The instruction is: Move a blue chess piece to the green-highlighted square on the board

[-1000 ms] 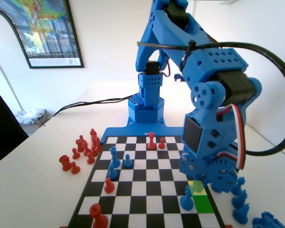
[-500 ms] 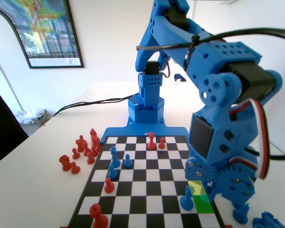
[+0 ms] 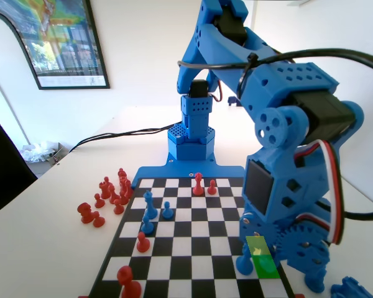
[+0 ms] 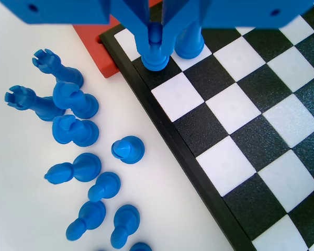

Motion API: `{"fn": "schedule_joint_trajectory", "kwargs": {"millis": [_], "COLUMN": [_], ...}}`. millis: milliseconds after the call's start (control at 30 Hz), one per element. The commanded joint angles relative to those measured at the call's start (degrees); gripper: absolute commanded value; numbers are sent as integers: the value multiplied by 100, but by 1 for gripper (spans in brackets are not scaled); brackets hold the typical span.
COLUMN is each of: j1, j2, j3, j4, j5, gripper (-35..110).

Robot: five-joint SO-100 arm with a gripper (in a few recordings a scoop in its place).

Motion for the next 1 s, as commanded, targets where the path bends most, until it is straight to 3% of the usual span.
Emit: {"fn": "schedule_joint_trajectory", "kwargs": {"millis": [0,767,967], "j1": [-62,-264,-334], "j2": [246,562,1143], "j3": [-35,-88,-53], "j4": [-35,396,747], "j5": [-97,-149,-167], "gripper": [8,12,6]}}
